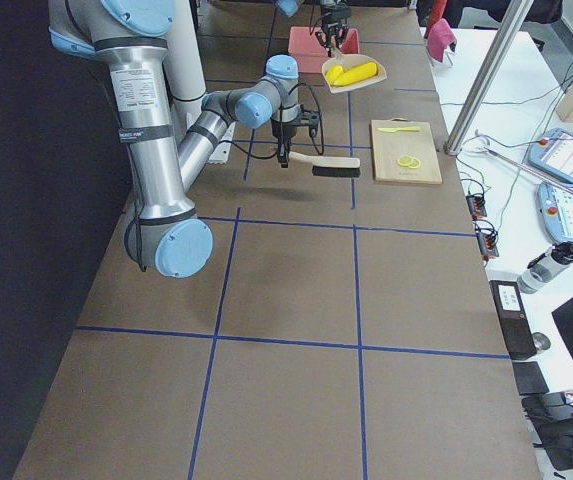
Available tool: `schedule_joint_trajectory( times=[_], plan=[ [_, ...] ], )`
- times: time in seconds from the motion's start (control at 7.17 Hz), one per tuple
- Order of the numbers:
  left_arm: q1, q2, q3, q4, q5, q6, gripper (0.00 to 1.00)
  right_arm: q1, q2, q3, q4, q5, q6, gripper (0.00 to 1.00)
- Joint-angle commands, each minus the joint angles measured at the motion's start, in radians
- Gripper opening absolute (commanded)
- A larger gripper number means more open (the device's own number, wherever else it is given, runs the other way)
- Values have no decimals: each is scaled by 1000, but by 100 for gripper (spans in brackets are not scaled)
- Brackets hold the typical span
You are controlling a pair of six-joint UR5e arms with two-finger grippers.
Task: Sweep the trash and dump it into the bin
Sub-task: 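Carry the dustpan over the pink bin with the left gripper while the right withdraws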
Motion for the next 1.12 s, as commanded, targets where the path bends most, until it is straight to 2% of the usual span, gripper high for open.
schedule_joint_trajectory(
  times=[0.0,0.14,0.28,0.56,0.7,0.98],
  plan=[
    [-203,144,-21,2,-174,124,25,3,-2,-10,0,-4,-13,0],
    [-265,211,-23,-1,-192,211,25,3,-2,-15,0,-3,-17,0],
    [-326,285,-11,5,-194,418,25,2,1,-23,2,-3,-17,0],
    [-431,342,87,19,-186,671,21,-1,5,-32,2,-3,-17,0],
    [-499,346,104,20,-181,821,22,-3,8,-39,3,-3,-17,0],
    [-512,350,94,23,-41,996,23,-4,8,-49,3,-1,-17,0]
  ],
)
